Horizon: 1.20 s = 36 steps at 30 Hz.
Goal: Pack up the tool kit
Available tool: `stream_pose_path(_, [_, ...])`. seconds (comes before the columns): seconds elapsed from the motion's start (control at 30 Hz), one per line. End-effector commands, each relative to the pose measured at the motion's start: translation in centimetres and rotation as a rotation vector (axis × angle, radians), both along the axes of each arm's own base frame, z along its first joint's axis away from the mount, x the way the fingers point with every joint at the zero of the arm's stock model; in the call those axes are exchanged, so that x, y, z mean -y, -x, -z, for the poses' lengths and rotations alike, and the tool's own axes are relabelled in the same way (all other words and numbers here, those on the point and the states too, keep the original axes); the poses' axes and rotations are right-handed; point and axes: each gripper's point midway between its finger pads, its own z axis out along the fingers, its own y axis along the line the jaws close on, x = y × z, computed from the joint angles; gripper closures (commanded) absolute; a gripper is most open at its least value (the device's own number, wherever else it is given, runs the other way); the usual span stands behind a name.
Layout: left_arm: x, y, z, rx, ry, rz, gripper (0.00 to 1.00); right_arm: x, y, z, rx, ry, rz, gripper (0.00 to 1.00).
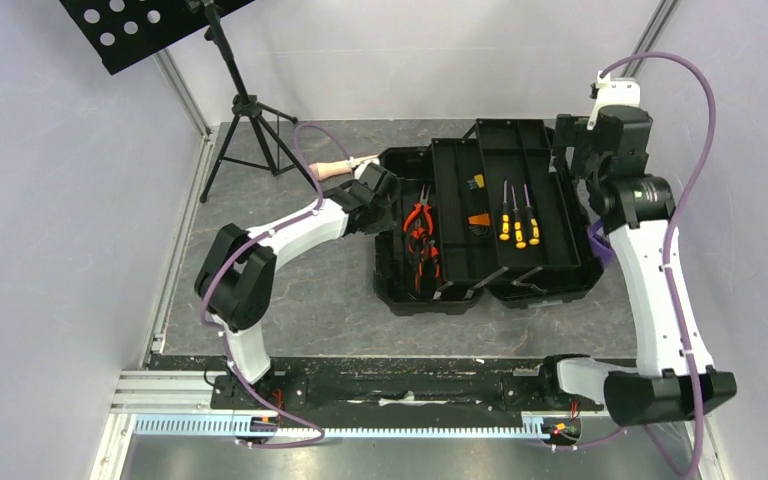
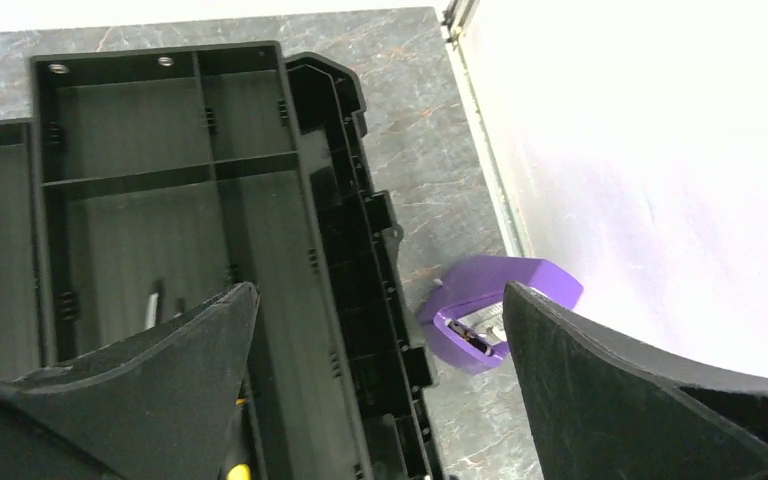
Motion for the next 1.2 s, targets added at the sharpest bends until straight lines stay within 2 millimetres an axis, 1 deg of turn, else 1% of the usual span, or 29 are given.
stream_pose_path(0.0, [-8.4,2.1,2.3,-0.1,-0.168,-0.145,0.67,1.5,-1.4,1.2,-0.079,-0.042,-0.077,0.08])
stream_pose_path(0.1, [-10.1,3.0,2.2,-0.113,-0.18,-0.153,0.67,1.9,-2.5,4.0,-0.144,-0.125,-0.13,0.11])
stream_pose_path(0.23, [-11.0,3.9,2.0,-0.12,-0.176,-0.152,0.67,1.1,-3.6,8.6,-0.25,-0.242,-0.218,0.13])
stream_pose_path(0.33, [-11.1,4.0,1.8,-0.121,-0.174,-0.146,0.67,-0.4,-3.9,11.7,-0.292,-0.306,-0.311,0.16])
stream_pose_path(0.47, [-10.7,4.0,1.9,-0.128,-0.161,-0.138,0.67,-1.5,-3.9,14.8,-0.332,-0.355,-0.37,0.19])
stream_pose_path(0.63, [-10.3,4.0,2.1,-0.14,-0.143,-0.13,0.68,-1.6,-4.3,17.2,-0.37,-0.393,-0.375,0.23])
stream_pose_path(0.73, [-10.1,4.0,2.0,-0.142,-0.135,-0.125,0.68,-1.5,-4.4,18.5,-0.396,-0.402,-0.367,0.31])
stream_pose_path(0.87, [-9.6,3.9,1.9,-0.146,-0.115,-0.114,0.68,-1.7,-4.2,19.0,-0.397,-0.403,-0.385,0.46])
stream_pose_path(0.97, [-8.9,4.0,1.8,-0.151,-0.084,-0.098,0.68,-1.4,-4.0,19.2,-0.403,-0.381,-0.377,0.54])
stream_pose_path(1.03, [-8.6,4.0,1.8,-0.156,-0.07,-0.093,0.68,-1.3,-3.9,19.4,-0.41,-0.361,-0.366,0.57])
stream_pose_path(1.1, [-8.4,4.0,1.8,-0.156,-0.06,-0.087,0.68,-1.3,-3.8,19.5,-0.418,-0.332,-0.358,0.66])
stream_pose_path(1.17, [-8.1,4.1,1.7,-0.158,-0.047,-0.08,0.68,-1.4,-3.8,19.1,-0.416,-0.288,-0.351,0.79])
